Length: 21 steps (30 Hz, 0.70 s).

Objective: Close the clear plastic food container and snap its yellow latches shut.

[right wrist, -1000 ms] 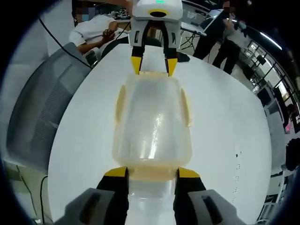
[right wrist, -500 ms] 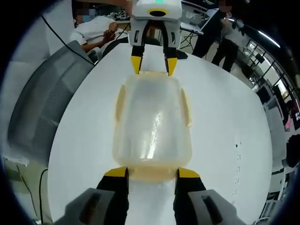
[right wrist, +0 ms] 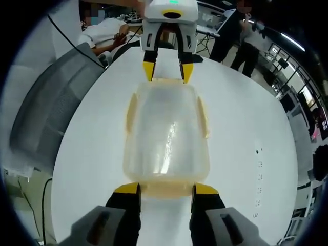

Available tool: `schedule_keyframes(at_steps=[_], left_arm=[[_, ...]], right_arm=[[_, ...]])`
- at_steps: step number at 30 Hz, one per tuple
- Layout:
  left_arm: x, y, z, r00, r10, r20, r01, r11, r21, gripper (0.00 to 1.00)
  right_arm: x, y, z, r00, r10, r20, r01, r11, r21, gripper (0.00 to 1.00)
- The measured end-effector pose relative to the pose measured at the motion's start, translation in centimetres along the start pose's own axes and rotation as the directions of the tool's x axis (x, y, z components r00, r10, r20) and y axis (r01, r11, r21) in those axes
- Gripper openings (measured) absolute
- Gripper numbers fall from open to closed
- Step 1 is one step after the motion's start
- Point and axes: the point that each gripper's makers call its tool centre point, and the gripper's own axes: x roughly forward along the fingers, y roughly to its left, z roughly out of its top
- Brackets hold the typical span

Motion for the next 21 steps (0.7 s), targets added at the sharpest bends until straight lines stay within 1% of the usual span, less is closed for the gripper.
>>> schedule_keyframes(at_steps=[6,12,21], left_arm=[[0.4,0.1,1.0,1.000,-0.002,0.002,0.002,1.000,-0.002,0.34],[1.1,0.0,2.1,1.000,-0.015,-0.002,0.015,1.000,-0.009,0.34],[1.8,-0.1,2.8,1.000,-0.028,-0.005,0.028,1.000,-0.009,0.34]], right_arm=[[-0.3,-0.3,-0.9,1.000,0.006,0.002,-0.006,1.000,0.001,0.35],[-0.5,-0.2,-2.3,1.000,0.019,-0.002,-0.019,1.000,0.002,0.35],[-0.2,-0.1,-3.4,0.999,0.035,0.002,-0.035,0.999,0.017,0.35]])
